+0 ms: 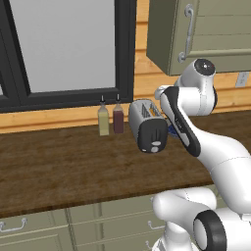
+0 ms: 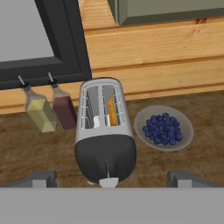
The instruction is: Start the toaster. Once the lever pops up, take the bread to the plate on the dining counter.
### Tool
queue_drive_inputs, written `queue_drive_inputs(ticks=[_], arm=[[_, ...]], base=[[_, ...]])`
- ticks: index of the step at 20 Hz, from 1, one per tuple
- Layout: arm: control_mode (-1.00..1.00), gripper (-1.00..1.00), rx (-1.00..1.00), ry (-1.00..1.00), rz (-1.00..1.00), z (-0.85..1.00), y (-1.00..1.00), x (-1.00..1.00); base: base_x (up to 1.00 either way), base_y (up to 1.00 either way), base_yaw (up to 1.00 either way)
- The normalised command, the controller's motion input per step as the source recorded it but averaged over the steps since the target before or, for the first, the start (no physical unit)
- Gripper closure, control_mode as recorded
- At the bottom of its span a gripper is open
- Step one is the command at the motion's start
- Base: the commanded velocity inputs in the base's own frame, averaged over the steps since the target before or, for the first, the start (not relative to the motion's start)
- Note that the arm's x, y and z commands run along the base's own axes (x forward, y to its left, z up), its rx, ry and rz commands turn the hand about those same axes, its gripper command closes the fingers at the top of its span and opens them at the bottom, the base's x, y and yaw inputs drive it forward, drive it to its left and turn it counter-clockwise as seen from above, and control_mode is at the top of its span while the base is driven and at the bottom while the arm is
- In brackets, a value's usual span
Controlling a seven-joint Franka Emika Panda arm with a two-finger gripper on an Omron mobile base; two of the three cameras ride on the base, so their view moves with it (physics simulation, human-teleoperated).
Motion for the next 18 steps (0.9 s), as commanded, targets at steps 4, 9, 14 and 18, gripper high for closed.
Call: queue_drive_inputs(ticks=[4,9,14,18], arm=[[-1.0,-1.0,0.0,0.0,0.0,0.0,0.0,0.0],[-1.0,-1.0,0.0,0.0,0.0,0.0,0.0,0.0],[-1.0,-1.0,0.0,0.0,0.0,0.0,0.0,0.0],[-1.0,-1.0,0.0,0.0,0.0,0.0,0.0,0.0]], base=[[0.0,0.0,0.0],[0.0,0.0,0.0],[0.0,0.0,0.0],[0.0,0.0,0.0]])
